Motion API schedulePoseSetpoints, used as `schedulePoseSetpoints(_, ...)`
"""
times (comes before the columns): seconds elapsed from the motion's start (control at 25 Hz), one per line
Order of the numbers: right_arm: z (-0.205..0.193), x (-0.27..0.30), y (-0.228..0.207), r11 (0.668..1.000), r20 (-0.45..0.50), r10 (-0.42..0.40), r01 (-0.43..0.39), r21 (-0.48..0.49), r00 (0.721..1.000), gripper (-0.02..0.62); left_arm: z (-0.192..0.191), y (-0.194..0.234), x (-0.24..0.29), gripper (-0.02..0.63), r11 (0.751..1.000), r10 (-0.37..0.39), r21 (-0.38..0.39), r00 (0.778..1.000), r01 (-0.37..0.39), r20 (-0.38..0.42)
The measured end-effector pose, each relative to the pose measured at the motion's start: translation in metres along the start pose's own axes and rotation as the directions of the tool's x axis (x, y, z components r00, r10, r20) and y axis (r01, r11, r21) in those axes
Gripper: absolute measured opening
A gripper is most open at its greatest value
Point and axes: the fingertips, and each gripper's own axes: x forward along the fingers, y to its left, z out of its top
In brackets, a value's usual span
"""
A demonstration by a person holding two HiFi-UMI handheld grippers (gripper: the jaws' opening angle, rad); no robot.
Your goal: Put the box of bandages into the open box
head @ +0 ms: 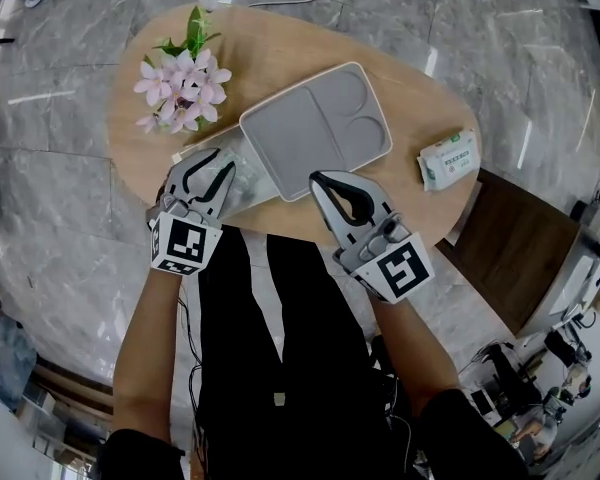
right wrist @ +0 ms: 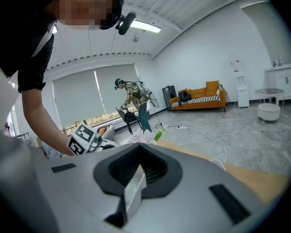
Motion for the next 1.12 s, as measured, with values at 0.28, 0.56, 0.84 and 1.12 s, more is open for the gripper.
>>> schedulePoseSetpoints(0.28, 0.064, -0.002, 0.035, 0.998, 0.051, 0.024, -0.021, -0.060, 0.998, 0.012, 0.093, 0.012, -0.088, 0.046, 0.997, 0.031, -0.073, 0.959, -0.010, 0.282)
schedulePoseSetpoints(0.56, 0.173, -0.014, 0.061, 0.979, 0.182, 0.074, -0.036, -0.202, 0.980, 0.012, 0.198, 0.039, -0.180, 0.021, 0.985, 0.117, -0.170, 0.868, -0.038, 0.482)
schedulePoseSetpoints(0.84, 0.294, -0.091, 0.127, 0.971, 0.307, 0.149, -0.080, -0.225, 0.940, 0.011, 0.277, 0.018, -0.307, 0.017, 0.969, 0.150, -0.247, 0.789, 0.003, 0.596)
schedulePoseSetpoints(1.12, 0.377, -0.138, 0.209, 0.913, 0.410, 0.390, -0.286, -0.291, 0.825, 0.012, 0.323, 0.008, -0.426, 0.017, 0.980, 0.093, -0.193, 0.726, 0.056, 0.682)
